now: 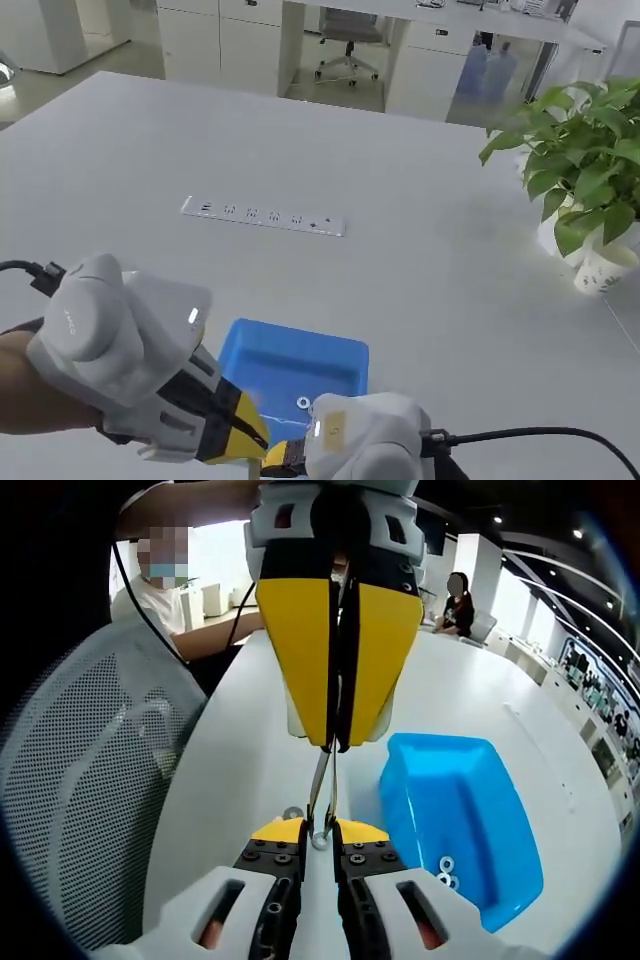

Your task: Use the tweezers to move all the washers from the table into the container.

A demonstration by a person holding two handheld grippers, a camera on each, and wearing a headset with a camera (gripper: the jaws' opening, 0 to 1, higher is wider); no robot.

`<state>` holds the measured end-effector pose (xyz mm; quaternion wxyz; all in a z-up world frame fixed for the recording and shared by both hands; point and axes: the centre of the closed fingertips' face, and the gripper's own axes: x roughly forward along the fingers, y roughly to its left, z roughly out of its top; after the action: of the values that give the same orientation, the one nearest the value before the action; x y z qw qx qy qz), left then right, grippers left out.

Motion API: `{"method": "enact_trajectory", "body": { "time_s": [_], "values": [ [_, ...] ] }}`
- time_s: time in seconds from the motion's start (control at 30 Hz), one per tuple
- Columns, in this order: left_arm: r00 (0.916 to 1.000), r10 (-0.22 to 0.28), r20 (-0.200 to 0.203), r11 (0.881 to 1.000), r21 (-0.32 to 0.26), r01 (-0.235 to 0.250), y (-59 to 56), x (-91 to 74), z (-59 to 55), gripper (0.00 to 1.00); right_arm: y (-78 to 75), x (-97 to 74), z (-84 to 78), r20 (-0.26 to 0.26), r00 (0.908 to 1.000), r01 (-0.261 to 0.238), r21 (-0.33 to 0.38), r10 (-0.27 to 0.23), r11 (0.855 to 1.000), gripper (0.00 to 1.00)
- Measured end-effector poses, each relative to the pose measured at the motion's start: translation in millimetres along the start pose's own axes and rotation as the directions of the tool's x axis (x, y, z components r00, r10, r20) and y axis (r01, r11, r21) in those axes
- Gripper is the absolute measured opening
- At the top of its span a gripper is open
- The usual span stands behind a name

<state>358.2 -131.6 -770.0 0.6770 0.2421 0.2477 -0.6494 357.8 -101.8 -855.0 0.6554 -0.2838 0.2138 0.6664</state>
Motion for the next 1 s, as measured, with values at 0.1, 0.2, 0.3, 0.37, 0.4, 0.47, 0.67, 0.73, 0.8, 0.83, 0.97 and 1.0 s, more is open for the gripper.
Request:
{"method": "enact_trajectory", "body": {
  "time_s": [0.1,0.2,0.3,0.37,0.4,0.47,0.67,0.73,0.8,0.83,0.97,1.0],
  "values": [
    [1.0,0.001,0.001,1.0,-0.005,-0.001,0.5,0.3,-1.6,0.04,0.1,1.6,-0.7,-0.002,1.0,-0.004,-0.001,0.004,1.0,0.12],
    [1.0,-0.001,0.0,1.0,-0.006,0.001,0.1,1.0,-2.7,0.04,0.0,2.9,-1.2,-0.005,1.0,-0.007,0.0,0.007,1.0,0.12],
    [1.0,-0.002,0.002,1.0,-0.01,0.002,-0.1,1.8,-4.0,0.04,1.1,4.2,-2.2,-0.006,0.9999,-0.01,0.001,0.01,1.0,0.12],
    [1.0,-0.001,0.004,1.0,-0.011,0.001,-0.6,2.6,-5.1,0.04,1.5,4.9,-3.2,-0.005,0.9999,-0.01,0.008,0.01,1.0,0.12],
    [1.0,-0.001,0.004,1.0,-0.012,0.001,-0.9,3.1,-5.6,0.04,1.8,5.3,-3.9,-0.004,0.9999,-0.011,0.01,0.011,1.0,0.12],
    [1.0,0.0,0.006,1.0,-0.011,0.0,-2.2,4.4,-6.5,0.04,2.9,6.1,-5.0,-0.004,0.9999,-0.013,0.014,0.013,1.0,0.12],
    [0.9999,0.004,0.013,1.0,-0.015,-0.004,-2.8,5.9,-7.2,0.04,4.0,8.0,-5.5,-0.007,0.9998,-0.02,0.011,0.02,1.0,0.12],
    [0.9999,0.005,0.015,1.0,-0.018,-0.005,-2.0,5.6,-7.3,0.04,3.6,8.3,-5.1,-0.007,0.9998,-0.019,0.008,0.019,1.0,0.12],
    [0.9999,0.006,0.016,1.0,-0.021,-0.006,-1.2,5.6,-8.0,0.04,3.1,8.5,-5.5,-0.009,0.9998,-0.018,0.006,0.018,1.0,0.12],
    [0.9998,0.006,0.017,1.0,-0.022,-0.006,-1.0,5.8,-8.0,0.04,2.9,8.4,-5.7,-0.01,0.9998,-0.017,0.004,0.017,1.0,0.12],
    [0.9998,0.004,0.018,1.0,-0.028,-0.004,-0.5,7.3,-10.0,0.04,3.2,9.0,-8.4,-0.016,0.9997,-0.019,0.007,0.019,1.0,0.12],
    [0.9998,0.004,0.018,1.0,-0.031,-0.004,-0.4,7.6,-10.3,0.04,3.7,9.1,-9.1,-0.016,0.9997,-0.02,0.008,0.02,1.0,0.12]
  ]
}}
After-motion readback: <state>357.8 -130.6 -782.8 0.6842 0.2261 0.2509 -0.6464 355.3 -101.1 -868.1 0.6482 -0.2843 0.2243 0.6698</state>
